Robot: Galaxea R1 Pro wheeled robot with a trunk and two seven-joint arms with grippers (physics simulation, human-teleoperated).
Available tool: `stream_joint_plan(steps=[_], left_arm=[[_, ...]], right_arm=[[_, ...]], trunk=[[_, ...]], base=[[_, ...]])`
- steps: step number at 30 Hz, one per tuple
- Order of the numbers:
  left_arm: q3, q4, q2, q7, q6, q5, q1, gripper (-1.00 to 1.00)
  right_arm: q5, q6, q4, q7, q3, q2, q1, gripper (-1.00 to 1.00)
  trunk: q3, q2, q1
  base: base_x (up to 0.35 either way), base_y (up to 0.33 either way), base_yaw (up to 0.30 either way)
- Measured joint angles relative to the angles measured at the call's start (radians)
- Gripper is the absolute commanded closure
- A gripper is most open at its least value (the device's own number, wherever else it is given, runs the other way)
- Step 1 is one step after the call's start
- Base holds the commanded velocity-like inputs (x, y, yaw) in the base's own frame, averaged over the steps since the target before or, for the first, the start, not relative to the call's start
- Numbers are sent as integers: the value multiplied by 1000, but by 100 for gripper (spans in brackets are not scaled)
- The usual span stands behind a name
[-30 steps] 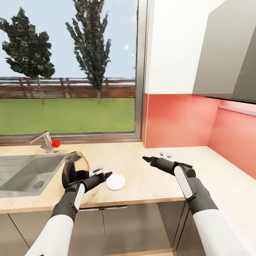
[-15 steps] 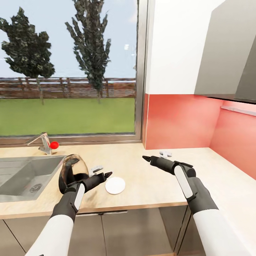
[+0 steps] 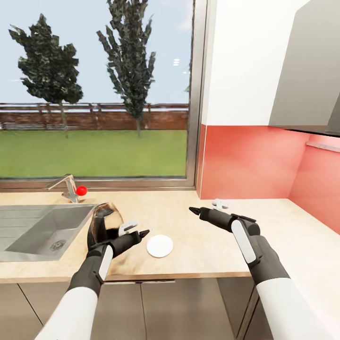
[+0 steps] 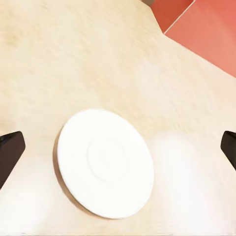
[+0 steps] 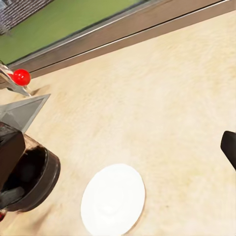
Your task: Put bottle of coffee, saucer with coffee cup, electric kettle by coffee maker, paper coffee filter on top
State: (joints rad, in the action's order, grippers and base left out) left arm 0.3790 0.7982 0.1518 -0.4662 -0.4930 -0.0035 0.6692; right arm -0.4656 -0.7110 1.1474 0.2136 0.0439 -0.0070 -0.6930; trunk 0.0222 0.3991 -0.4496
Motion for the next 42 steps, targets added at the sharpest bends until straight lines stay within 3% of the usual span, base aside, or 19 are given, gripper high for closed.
stream_joint_plan(steps=[5, 10, 15, 20, 26, 34, 42], left_arm=[[-1, 1, 0, 2, -1, -1, -22, -100], [-1, 0, 0, 5, -2, -1, -35, -100], [-2, -1, 1, 4, -2, -1, -36, -100], [-30, -30, -4, -3, -29, -4, -60, -100], [-4, 4, -4, 1, -63, -4, -76, -100], [0, 49, -1, 0, -108, 3, -66, -100], [-39, 49, 7, -3, -153, 15, -64, -100]], right_arm=[[1, -1, -9, 0, 3, 2, 0, -100], [0, -67, -51, -1, 6, 9, 0, -100], [-2, -73, -81, -1, 3, 8, 0, -100], [-16, -56, -109, 3, 6, 36, 1, -100], [1, -81, -75, 1, 6, 66, 2, -100], [8, -81, -49, -4, 5, 68, 2, -100], [6, -81, -83, -4, 5, 69, 2, -100]], trunk=[[0, 0, 0], [0, 0, 0], [0, 0, 0], [0, 0, 0], [0, 0, 0], [0, 0, 0], [0, 0, 0]], base=[[0, 0, 7], [0, 0, 1], [0, 0, 0], [0, 0, 0], [42, 0, 0], [196, 0, 0], [16, 0, 0]])
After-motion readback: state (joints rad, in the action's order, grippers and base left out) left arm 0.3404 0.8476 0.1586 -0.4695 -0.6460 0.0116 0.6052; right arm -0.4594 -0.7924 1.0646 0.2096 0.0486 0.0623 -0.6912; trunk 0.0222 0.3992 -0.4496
